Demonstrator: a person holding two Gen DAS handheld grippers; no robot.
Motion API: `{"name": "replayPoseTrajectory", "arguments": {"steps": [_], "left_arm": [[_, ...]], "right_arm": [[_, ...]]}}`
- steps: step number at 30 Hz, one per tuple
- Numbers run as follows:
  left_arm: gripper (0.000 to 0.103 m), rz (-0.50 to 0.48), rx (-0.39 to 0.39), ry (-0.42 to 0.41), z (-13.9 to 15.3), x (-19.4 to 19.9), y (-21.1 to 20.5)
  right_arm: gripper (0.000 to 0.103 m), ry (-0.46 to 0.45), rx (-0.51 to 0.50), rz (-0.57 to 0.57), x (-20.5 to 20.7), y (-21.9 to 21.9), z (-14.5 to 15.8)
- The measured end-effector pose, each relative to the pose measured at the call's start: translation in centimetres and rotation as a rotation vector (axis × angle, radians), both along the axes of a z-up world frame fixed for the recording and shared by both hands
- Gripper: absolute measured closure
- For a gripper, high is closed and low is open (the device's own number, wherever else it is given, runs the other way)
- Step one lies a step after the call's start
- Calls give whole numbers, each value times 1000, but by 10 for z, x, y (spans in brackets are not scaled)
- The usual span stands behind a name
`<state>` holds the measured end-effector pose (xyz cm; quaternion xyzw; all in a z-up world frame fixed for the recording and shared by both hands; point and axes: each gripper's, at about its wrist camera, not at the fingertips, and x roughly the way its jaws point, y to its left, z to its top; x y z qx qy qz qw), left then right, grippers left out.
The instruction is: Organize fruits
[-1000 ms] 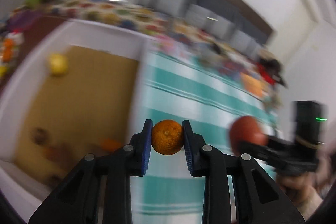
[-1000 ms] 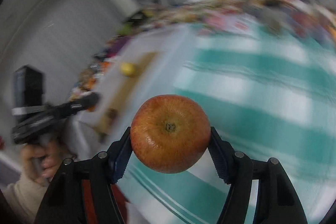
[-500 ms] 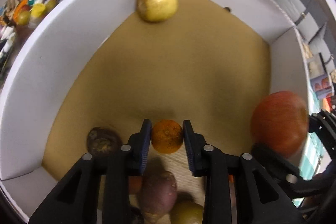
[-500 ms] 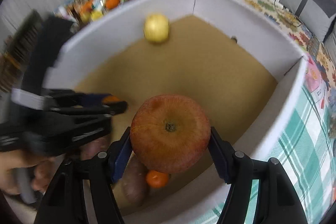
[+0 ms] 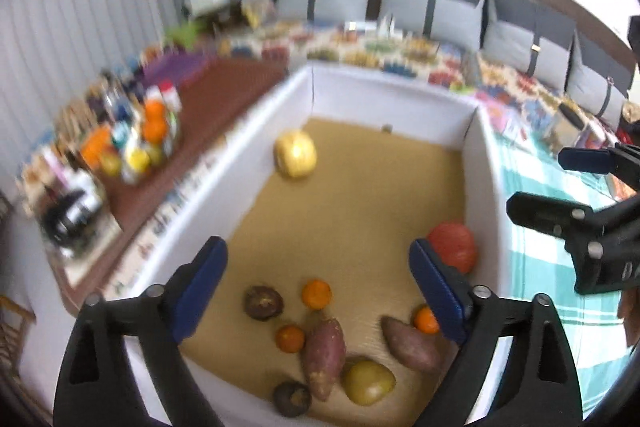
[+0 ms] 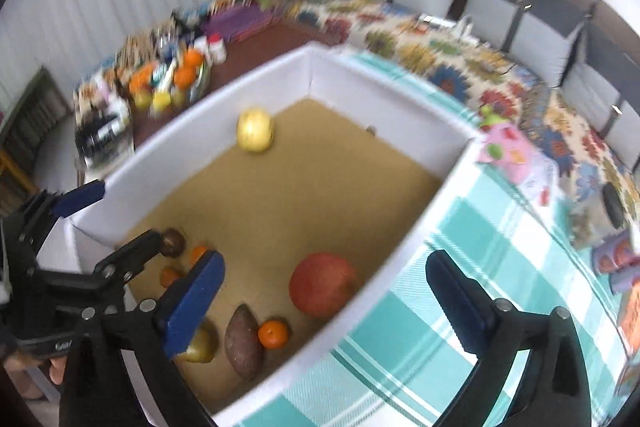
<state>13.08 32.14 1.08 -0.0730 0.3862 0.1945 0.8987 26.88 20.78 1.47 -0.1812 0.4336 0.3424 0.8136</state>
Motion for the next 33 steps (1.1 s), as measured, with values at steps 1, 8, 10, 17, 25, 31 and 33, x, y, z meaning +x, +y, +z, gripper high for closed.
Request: {"name": "replayPoseTrajectory", "arguments": {"steps": [1, 8, 10, 17, 25, 31, 33], "left_arm": [[8, -6, 13, -23, 8, -4, -6], [5, 49, 99, -83, 43, -33, -21], [5, 54, 96, -72, 47, -40, -23], [5, 96, 135, -79, 49, -59, -31], [5, 107, 104, -1, 34, -65, -25], [5, 107, 42, 8, 25, -71, -5], [5, 107, 43, 3, 26, -73, 0]], "right_arm": [[3, -4, 18, -12, -6, -8, 9], [1, -14, 147, -73, -62, -54, 34], [1, 2, 168, -94, -74, -61, 30], [1, 7, 172, -126, -105, -70, 23], [1, -20, 154, -137, -124, -58, 34], [1, -9, 116, -135, -127, -43, 36], [1, 3, 107, -126, -129, -36, 36]]}}
